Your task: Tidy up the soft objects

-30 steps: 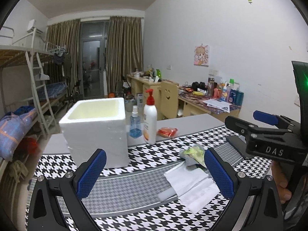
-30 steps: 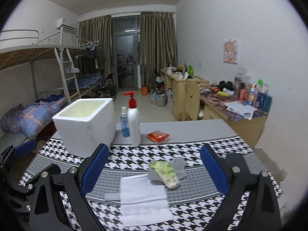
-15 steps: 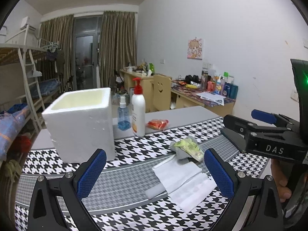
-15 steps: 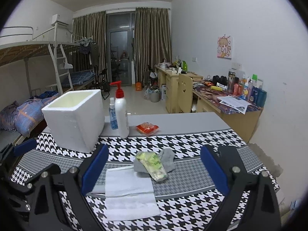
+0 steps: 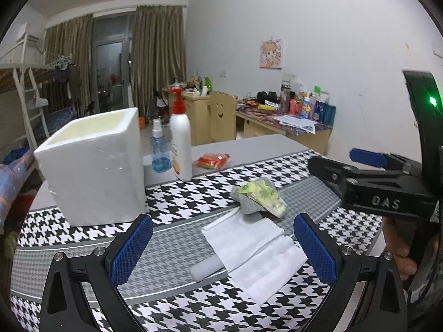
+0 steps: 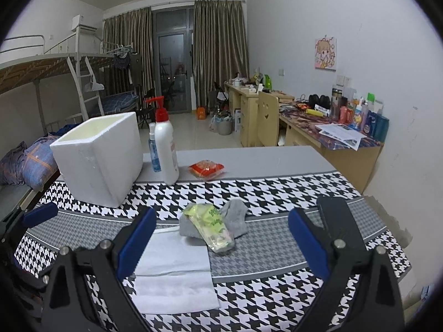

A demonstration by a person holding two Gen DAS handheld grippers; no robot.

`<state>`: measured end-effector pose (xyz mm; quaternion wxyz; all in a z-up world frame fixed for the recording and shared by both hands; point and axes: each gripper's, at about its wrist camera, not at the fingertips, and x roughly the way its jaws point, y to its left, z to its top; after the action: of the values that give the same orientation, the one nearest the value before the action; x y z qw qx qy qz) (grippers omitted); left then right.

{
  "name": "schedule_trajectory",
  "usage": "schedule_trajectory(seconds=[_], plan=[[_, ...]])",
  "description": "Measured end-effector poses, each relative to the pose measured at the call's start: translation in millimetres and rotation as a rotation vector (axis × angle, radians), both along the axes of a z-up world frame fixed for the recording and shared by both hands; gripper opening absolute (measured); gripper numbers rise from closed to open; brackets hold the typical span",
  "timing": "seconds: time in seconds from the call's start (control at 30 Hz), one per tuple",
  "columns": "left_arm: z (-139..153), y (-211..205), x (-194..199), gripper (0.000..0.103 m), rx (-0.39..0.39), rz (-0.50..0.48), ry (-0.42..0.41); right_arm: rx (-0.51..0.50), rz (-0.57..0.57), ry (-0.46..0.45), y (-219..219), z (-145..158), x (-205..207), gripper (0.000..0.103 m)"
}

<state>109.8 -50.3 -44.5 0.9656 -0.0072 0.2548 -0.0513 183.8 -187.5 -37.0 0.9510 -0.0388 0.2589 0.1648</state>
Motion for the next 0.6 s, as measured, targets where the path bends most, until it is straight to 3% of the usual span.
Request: schedule_trajectory(seconds=[0.37, 0.6], plan=[[-18, -20, 11, 0.102, 0.022, -0.064, 0.047, 0.001, 0.007, 0.045, -13, -16, 14, 0.098], [-34, -34, 22, 0.102, 0.039, -0.130, 0.119, -0.016, 0.024, 0.084, -16, -27, 25, 0.098]])
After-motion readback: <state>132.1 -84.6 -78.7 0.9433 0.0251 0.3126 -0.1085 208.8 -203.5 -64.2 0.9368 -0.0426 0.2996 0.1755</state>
